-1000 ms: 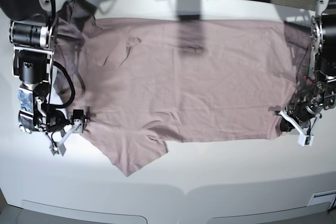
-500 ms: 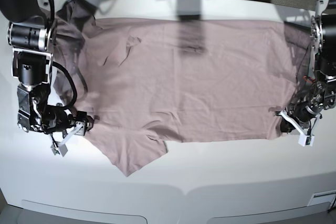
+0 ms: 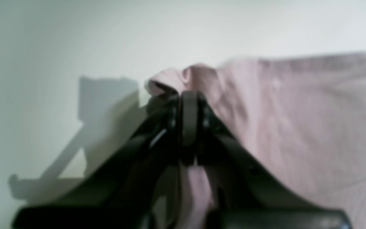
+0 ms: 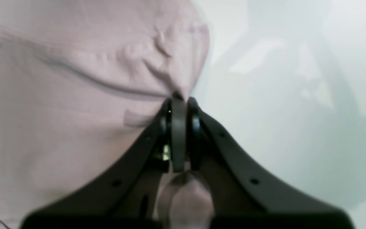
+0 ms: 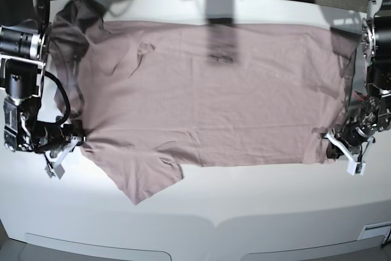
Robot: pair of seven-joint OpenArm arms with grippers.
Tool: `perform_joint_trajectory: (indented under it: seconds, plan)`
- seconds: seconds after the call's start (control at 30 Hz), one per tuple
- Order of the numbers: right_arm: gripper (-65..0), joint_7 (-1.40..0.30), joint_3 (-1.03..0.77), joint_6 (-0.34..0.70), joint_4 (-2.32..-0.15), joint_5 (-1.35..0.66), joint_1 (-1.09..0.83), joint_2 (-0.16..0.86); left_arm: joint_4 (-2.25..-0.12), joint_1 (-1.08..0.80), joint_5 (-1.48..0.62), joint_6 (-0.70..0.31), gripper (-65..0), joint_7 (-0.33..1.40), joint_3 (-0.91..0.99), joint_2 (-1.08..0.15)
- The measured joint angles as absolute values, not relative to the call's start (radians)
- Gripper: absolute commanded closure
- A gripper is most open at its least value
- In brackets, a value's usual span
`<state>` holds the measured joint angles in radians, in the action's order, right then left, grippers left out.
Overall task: Fold the T-shirt properly
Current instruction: 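Pinch the hem corners with both grippers and pull them outward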
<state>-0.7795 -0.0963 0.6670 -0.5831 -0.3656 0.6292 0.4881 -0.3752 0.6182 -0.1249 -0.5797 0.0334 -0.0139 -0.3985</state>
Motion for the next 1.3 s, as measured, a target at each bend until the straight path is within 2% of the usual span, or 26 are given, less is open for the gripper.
perform_joint_trajectory:
  seconds: [0.47, 0.7, 0.87, 1.03, 1.2, 1.3]
  plan:
    - [0.0, -0.76, -0.096, 0.69, -0.583, -0.367, 0.701, 0.488, -0.507, 0.615, -0.179, -0.603, 0.0, 0.088, -0.014, -0.398]
    - [0.0, -0.769, -0.096, 0.69, -0.621, -0.371, 0.7, 0.501, -0.702, 0.528, -0.229, -0.632, 0.0, 0.172, -0.014, -0.4]
    - [0.0, -0.864, -0.095, 0.69, -0.701, -0.485, 0.698, 0.521, -0.867, 0.443, -0.241, -0.632, 0.0, 0.235, -0.016, -0.423]
    - [0.0, -0.868, -0.095, 0.691, -0.804, -0.498, 0.641, 0.544, -0.976, 0.374, -0.313, -0.632, 0.0, 0.307, -0.017, -0.45]
    - [0.0, -0.798, -0.094, 0.69, -0.97, -0.46, 0.518, 0.545, -1.026, 0.356, -0.316, -0.528, 0.0, 0.351, -0.019, -0.45]
    - [0.0, -0.748, -0.091, 0.693, -1.082, -0.426, 0.45, 0.543, -1.046, 0.347, -0.323, -0.53, 0.0, 0.361, -0.019, -0.452]
